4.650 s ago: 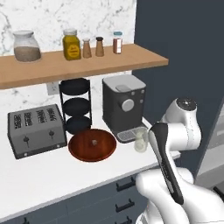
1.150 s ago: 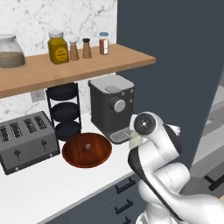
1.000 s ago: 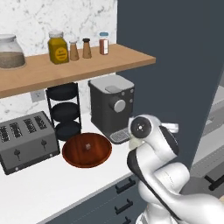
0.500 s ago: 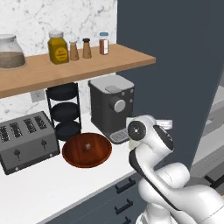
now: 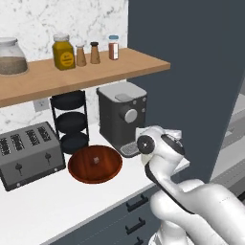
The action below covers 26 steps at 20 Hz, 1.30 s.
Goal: Grab a lemon wedge from the fridge and one ice cube from the ice bowl, and put them in the glass of lemonade.
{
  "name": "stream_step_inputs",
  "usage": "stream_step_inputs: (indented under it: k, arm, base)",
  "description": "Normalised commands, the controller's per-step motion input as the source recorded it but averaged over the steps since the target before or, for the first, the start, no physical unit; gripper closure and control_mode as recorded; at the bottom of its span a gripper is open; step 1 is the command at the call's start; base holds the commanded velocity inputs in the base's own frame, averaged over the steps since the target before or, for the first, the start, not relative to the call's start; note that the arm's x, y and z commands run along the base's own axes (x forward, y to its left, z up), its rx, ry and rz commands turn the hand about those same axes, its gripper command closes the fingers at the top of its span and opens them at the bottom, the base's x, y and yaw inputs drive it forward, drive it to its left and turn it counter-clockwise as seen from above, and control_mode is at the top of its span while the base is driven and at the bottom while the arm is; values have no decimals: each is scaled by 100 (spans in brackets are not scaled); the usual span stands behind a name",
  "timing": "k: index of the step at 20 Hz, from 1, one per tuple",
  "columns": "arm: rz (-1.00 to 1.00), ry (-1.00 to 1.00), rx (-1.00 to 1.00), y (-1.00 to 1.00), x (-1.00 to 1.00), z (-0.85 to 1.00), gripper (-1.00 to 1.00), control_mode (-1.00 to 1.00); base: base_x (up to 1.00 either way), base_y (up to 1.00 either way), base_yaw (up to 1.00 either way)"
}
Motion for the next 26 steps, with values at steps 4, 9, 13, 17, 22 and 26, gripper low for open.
stream_step_inputs:
  k: [4, 9, 13, 17, 22, 26]
  arm:
    - [-9, 0, 0, 1, 56, 0, 100, -100]
    - [-10, 0, 0, 11, 47, -5, 100, -100]
    - [-10, 0, 0, 18, 32, -16, 100, -100]
    - [-10, 4, 1, 10, 11, -3, 100, -100]
    - [-9, 3, 3, 1, 2, 0, 100, -100]
    - [-5, 6, 0, 0, 20, 0, 100, -100]
  base:
    - [0, 0, 0]
    - [0, 0, 0]
    - [0, 0, 0]
    - [0, 0, 0]
    - [0, 0, 0]
    - [0, 0, 0]
